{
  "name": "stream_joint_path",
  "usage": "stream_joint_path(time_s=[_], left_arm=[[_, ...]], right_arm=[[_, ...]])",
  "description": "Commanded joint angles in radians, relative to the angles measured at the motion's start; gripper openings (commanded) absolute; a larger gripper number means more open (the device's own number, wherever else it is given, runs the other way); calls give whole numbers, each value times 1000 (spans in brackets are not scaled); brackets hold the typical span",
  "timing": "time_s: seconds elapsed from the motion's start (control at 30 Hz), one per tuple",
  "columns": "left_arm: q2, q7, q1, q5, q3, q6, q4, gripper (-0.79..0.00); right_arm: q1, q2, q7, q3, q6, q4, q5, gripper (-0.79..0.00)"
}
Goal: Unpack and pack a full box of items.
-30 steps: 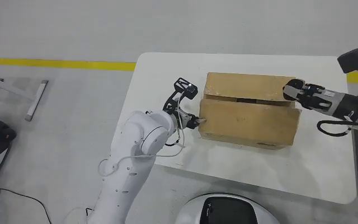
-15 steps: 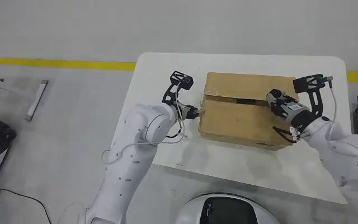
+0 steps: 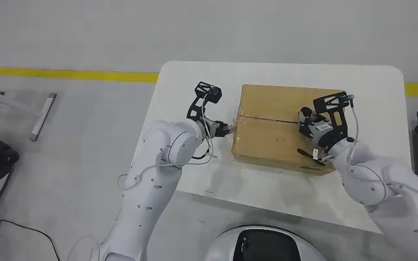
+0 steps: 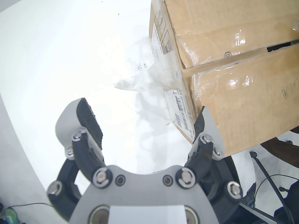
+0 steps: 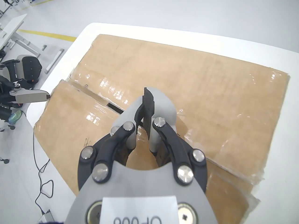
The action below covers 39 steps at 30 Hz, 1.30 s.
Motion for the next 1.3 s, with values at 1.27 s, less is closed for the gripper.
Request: stream_joint_path(time_s=[1.27], left_arm=[[5, 107, 7, 183, 17, 7, 68, 0]], right_arm=[[-82, -44, -262, 24, -189, 93, -36, -785]])
